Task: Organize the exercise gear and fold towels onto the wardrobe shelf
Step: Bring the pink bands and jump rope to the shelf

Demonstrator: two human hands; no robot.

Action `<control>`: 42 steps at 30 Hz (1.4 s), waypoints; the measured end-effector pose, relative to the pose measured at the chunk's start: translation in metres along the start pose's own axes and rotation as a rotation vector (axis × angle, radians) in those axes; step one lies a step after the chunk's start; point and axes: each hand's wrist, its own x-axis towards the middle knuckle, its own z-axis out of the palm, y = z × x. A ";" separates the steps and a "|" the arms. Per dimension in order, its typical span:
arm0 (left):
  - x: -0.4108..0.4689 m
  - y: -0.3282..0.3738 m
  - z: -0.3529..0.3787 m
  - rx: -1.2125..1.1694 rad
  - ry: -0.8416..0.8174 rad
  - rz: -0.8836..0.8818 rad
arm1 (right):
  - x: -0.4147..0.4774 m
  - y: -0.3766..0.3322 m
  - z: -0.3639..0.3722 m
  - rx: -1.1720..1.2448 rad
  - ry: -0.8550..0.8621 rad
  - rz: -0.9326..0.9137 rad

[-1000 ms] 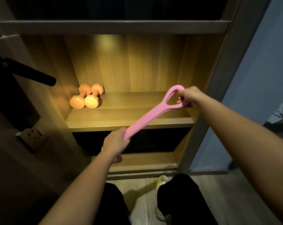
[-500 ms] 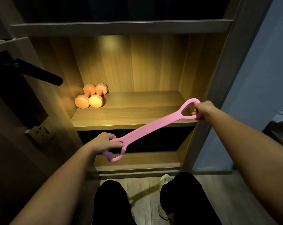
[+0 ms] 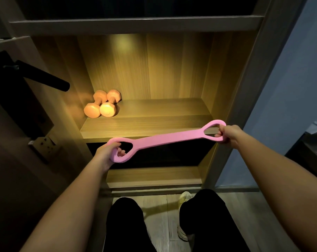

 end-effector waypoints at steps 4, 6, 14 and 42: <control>-0.001 0.001 -0.007 0.004 -0.150 -0.106 | 0.002 0.009 -0.003 0.031 -0.007 0.023; -0.001 0.003 -0.011 0.037 -0.183 -0.103 | 0.002 0.011 -0.004 0.046 -0.024 0.034; 0.004 0.009 -0.024 -0.002 -0.179 -0.145 | 0.003 0.018 0.000 0.069 -0.102 0.062; -0.009 0.010 0.011 0.089 -0.103 -0.192 | -0.027 0.020 0.035 -0.125 -0.188 -0.093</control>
